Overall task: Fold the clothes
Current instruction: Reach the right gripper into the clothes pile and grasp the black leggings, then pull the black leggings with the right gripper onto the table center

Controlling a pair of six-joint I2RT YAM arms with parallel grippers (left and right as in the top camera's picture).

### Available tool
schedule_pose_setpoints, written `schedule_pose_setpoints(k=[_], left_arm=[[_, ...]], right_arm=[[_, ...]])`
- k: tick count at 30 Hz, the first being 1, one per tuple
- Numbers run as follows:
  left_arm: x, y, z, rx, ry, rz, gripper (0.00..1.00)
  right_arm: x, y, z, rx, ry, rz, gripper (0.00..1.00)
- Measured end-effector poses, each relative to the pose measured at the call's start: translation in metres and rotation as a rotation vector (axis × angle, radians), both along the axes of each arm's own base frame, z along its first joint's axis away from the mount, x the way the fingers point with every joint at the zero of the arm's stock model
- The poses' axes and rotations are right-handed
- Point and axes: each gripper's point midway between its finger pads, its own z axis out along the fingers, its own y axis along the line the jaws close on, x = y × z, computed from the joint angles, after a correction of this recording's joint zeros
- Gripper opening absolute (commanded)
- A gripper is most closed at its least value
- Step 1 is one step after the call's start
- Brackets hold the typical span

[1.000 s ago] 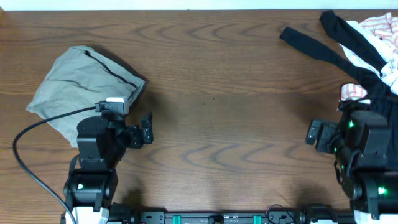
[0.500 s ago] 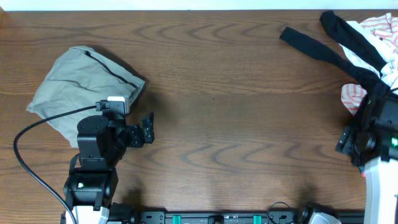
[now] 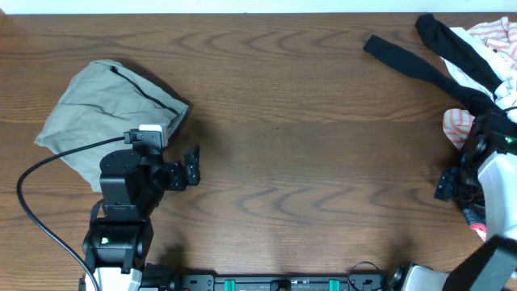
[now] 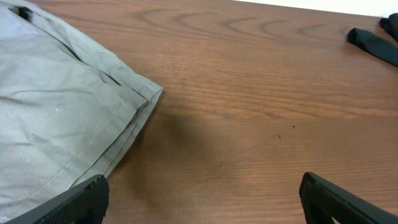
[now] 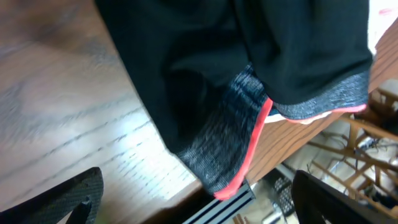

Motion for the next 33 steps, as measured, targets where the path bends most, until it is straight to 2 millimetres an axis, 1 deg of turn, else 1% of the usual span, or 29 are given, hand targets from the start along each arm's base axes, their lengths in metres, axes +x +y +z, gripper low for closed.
schedule_pose_setpoints(k=[5, 6, 7, 8, 9, 10, 11, 12, 13, 16, 19, 20, 22, 25, 28, 30, 33], left_arm=[[0.0, 0.0, 0.0, 0.0, -0.001, 0.0, 0.98], [0.0, 0.0, 0.0, 0.0, -0.001, 0.0, 0.98], [0.0, 0.0, 0.0, 0.0, -0.001, 0.0, 0.98], [0.0, 0.0, 0.0, 0.0, -0.001, 0.0, 0.98], [0.0, 0.0, 0.0, 0.0, -0.002, 0.0, 0.98], [0.0, 0.0, 0.0, 0.0, -0.002, 0.0, 0.98], [0.0, 0.0, 0.0, 0.0, -0.002, 0.0, 0.98], [0.0, 0.0, 0.0, 0.0, -0.002, 0.0, 0.98], [0.0, 0.0, 0.0, 0.0, -0.002, 0.0, 0.98], [0.0, 0.0, 0.0, 0.0, -0.002, 0.0, 0.98], [0.0, 0.0, 0.001, 0.0, -0.003, 0.0, 0.98], [0.0, 0.0, 0.001, 0.0, -0.003, 0.0, 0.98], [0.001, 0.0, 0.001, 0.0, -0.005, 0.0, 0.98], [0.002, 0.0, 0.003, 0.0, -0.014, 0.0, 0.98], [0.003, 0.0, 0.005, -0.001, -0.024, 0.0, 0.98], [0.004, 0.0, 0.005, -0.001, -0.027, 0.0, 0.98], [0.004, 0.0, 0.006, -0.001, -0.029, 0.0, 0.98]], right_arm=[[0.0, -0.007, -0.019, 0.021, 0.046, -0.026, 0.93], [0.0, -0.007, -0.024, 0.03, 0.063, -0.028, 0.91], [-0.001, -0.008, -0.028, 0.037, 0.077, -0.029, 0.86], [-0.002, -0.007, -0.032, 0.046, 0.096, -0.027, 0.75], [-0.003, -0.007, -0.037, 0.055, 0.113, -0.024, 0.61], [-0.004, -0.007, -0.041, 0.062, 0.13, -0.024, 0.45], [-0.004, -0.007, -0.044, 0.067, 0.138, -0.025, 0.24], [-0.004, -0.007, -0.047, 0.071, 0.147, -0.025, 0.07], [-0.003, -0.007, -0.049, 0.074, 0.149, -0.026, 0.01], [0.0, -0.003, -0.051, 0.101, 0.131, -0.03, 0.01], [0.011, 0.002, -0.042, 0.146, 0.101, -0.028, 0.01], [0.018, 0.005, -0.036, 0.165, 0.082, -0.02, 0.01], [0.042, 0.011, -0.017, 0.201, 0.018, 0.03, 0.01], [0.082, 0.032, 0.022, 0.251, -0.105, 0.153, 0.01], [0.125, 0.071, 0.076, 0.307, -0.289, 0.331, 0.01], [0.15, 0.108, 0.116, 0.351, -0.429, 0.471, 0.01], [0.169, 0.165, 0.16, 0.425, -0.587, 0.657, 0.01]])
